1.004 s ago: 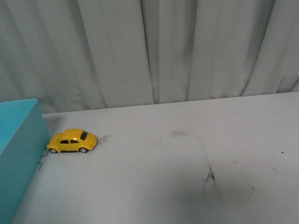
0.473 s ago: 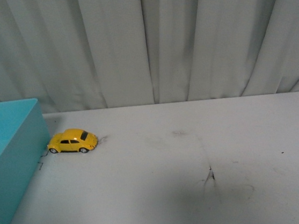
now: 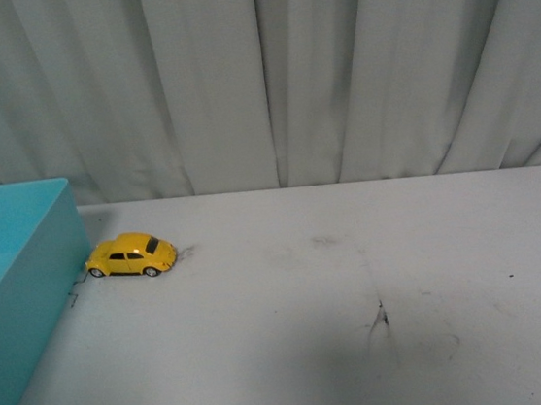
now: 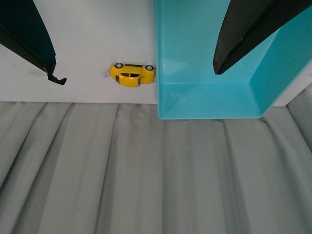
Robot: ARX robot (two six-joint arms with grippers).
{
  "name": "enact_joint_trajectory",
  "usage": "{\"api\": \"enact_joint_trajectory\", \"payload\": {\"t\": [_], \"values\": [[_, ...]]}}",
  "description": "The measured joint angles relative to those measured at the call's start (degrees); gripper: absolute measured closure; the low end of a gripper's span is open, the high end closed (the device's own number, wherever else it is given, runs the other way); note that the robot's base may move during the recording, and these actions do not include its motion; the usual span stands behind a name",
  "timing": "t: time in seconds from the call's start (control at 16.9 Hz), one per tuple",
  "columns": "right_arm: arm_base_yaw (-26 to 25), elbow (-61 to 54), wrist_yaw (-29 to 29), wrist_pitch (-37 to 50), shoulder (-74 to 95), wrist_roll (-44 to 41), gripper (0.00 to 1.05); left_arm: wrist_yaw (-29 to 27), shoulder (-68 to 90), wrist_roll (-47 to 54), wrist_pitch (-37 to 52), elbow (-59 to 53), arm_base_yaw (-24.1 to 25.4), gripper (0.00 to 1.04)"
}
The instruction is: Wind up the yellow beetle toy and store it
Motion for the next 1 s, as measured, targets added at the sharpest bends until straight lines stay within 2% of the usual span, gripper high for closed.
{"api": "enact_joint_trajectory", "payload": {"t": [0.41,0.47,0.53,0.77,1.0], "values": [[0.0,0.0,0.0,-6.1,-6.1,0.0,1.03,0.0,0.0,0.0,0.0,0.0,0.0,0.07],[0.0,0.0,0.0,-8.2,-7.5,0.0,1.03,0.0,0.0,0.0,0.0,0.0,0.0,0.07],[0.0,0.0,0.0,-16.1,-13.0,0.0,1.03,0.0,0.0,0.0,0.0,0.0,0.0,0.07],[0.0,0.0,0.2,-16.5,-16.1,0.0,1.03,0.0,0.0,0.0,0.0,0.0,0.0,0.07],[0.0,0.0,0.2,-16.6,-16.1,0.0,0.71,0.0,0.0,0.0,0.0,0.0,0.0,0.07]]}}
